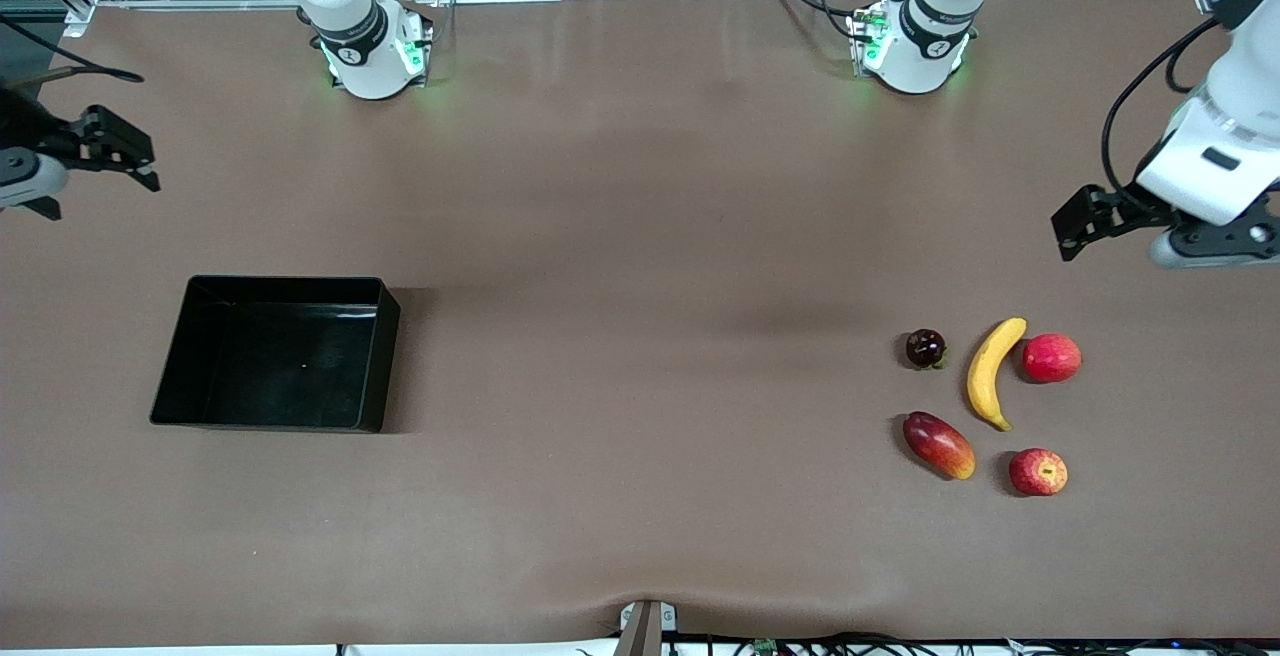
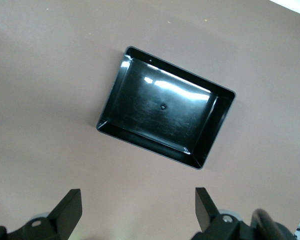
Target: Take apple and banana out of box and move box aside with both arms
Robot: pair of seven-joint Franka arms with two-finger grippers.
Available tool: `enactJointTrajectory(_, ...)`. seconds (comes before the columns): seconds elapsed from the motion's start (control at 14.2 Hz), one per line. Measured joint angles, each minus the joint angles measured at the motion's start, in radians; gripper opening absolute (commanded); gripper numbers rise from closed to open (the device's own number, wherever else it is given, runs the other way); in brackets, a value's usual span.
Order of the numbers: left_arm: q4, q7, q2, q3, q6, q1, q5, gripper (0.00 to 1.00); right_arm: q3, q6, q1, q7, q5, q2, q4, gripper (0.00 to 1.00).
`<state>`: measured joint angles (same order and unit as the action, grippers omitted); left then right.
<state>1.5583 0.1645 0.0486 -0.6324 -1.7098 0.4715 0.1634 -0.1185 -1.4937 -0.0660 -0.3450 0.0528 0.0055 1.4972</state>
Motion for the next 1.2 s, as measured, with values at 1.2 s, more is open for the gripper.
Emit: enactJointTrajectory(1.2,0.002,-0.003,-0.126,0.533,0.224,-0.524,-0.138,1.0,0.021,0.003,-0.014,0.258,-0.083,0.0,0.001,1.0)
